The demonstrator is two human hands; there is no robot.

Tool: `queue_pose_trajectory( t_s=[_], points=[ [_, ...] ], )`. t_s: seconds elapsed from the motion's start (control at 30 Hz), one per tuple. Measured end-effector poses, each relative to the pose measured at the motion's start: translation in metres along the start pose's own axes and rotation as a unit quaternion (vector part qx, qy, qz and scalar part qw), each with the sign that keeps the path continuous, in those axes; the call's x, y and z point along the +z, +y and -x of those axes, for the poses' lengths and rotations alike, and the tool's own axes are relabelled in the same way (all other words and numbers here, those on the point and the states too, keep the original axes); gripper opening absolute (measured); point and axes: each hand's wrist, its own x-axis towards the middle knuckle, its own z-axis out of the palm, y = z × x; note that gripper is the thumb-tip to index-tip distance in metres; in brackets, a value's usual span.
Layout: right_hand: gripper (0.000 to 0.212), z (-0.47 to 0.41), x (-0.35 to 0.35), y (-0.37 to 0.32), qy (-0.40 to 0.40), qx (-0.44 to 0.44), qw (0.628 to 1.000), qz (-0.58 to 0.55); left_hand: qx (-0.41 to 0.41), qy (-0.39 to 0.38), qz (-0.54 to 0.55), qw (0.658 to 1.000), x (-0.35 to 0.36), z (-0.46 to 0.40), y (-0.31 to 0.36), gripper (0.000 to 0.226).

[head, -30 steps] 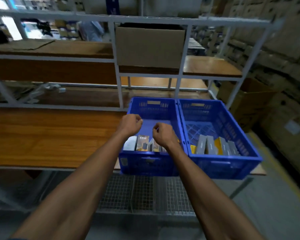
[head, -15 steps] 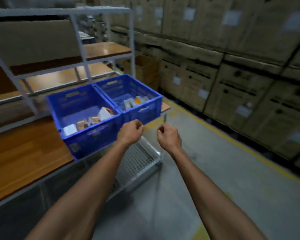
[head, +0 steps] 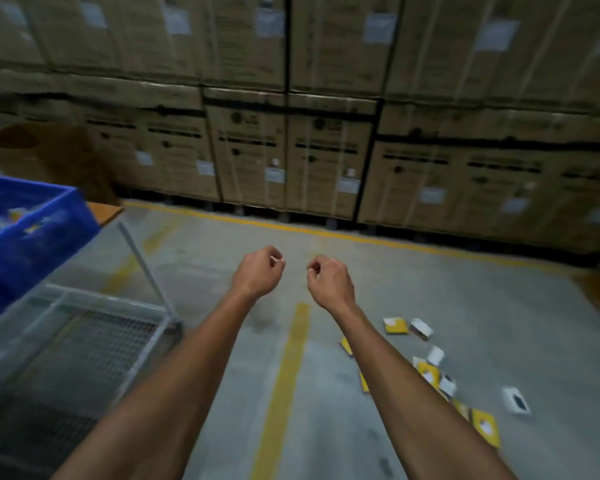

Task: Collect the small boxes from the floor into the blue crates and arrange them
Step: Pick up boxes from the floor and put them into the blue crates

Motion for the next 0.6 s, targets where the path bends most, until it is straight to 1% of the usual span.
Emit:
queue_pose_trajectory(
  t_s=[0.13,0.27,0.4,0.5,0.6],
  points=[
    [0.010,0.053,-0.077,0.117,0.038,0.054,0.998,0.002,0.058,-0.063,0.002,0.996,0.100,0.040,0.096,0.022],
    [0.011,0.115,-0.147,0.219,0.076,0.111,0.991,0.013,0.116,-0.120,0.000,0.986,0.191,0.089,0.180,0.021],
    [0.013,0.179,-0.210,0.300,0.109,0.178,0.978,0.029,0.176,-0.174,-0.001,0.969,0.263,0.139,0.255,0.021],
    [0.020,0.219,-0.249,0.351,0.141,0.222,0.964,0.029,0.218,-0.208,0.000,0.954,0.312,0.168,0.306,0.024],
    [0.016,0.253,-0.285,0.391,0.177,0.255,0.950,0.031,0.255,-0.238,0.001,0.937,0.355,0.195,0.354,0.027]
  ],
)
